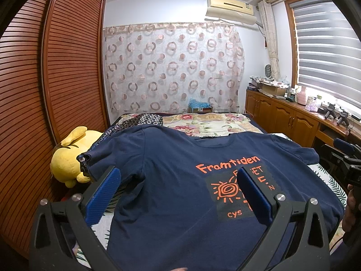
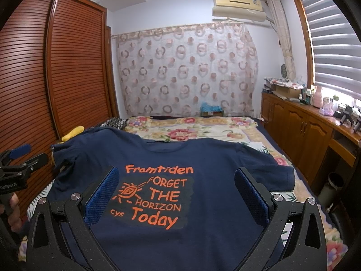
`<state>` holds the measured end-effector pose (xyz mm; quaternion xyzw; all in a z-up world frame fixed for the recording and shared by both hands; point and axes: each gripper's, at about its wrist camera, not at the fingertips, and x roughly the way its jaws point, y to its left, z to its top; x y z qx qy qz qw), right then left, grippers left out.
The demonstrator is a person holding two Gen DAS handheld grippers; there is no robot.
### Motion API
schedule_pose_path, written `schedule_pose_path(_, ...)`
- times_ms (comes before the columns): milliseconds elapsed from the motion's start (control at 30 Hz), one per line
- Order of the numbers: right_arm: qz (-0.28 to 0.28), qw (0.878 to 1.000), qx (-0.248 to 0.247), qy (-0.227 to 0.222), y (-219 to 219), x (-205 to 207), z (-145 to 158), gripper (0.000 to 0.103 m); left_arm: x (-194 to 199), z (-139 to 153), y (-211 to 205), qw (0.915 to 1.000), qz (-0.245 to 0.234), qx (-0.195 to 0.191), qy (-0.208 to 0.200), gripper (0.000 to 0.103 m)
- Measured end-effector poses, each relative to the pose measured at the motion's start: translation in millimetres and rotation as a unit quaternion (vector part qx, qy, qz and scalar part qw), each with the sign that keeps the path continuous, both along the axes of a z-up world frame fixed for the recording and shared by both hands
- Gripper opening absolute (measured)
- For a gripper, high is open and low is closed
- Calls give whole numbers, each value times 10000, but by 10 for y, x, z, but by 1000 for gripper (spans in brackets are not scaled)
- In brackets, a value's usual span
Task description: Fold small clothes
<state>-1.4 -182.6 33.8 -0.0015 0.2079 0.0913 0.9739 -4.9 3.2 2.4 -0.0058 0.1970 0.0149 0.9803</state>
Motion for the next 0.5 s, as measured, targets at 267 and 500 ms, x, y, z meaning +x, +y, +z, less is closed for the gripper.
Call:
schedule_pose_path(267, 3, 10000, 2, 3, 0, -3, 3, 103, 3, -5, -3, 10000, 4, -1, 1, 103)
schedule_pose_path(500, 5, 10000, 7, 6, -1, -8, 8, 103, -2, -1, 4, 10000, -6, -5, 2, 103)
